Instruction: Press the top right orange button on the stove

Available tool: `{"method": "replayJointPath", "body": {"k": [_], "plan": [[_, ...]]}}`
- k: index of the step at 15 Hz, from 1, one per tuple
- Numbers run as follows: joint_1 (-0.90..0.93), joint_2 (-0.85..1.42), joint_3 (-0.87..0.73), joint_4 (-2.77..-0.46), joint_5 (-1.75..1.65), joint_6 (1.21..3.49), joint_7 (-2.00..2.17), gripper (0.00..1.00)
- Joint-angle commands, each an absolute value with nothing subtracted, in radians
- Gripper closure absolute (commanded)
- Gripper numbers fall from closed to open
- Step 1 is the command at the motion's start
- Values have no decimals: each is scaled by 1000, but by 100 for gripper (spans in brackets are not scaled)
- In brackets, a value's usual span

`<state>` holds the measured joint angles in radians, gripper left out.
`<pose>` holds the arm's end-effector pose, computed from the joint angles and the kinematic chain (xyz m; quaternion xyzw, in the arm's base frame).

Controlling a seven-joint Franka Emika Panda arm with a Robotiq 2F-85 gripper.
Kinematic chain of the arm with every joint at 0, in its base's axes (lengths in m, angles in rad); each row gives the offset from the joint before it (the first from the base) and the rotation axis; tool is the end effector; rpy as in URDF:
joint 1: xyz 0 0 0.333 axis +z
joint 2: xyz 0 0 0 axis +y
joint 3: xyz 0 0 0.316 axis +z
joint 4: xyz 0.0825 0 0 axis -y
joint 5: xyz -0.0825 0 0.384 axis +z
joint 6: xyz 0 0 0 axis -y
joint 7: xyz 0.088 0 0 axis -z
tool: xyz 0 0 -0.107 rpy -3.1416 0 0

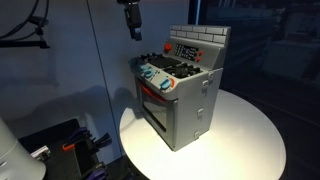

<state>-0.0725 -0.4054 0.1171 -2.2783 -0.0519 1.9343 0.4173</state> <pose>0.4368 0.0203 0.5180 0.9820 -0.1806 0.0392 0.0398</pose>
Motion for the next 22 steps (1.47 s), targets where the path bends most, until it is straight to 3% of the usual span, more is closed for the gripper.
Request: {"method": "replayJointPath", "body": {"k": [1, 22], "plan": [[-72, -406, 89, -2259, -51, 1956, 408, 0], [-137, -116, -25, -2099, -81, 2223, 429, 0]]}}
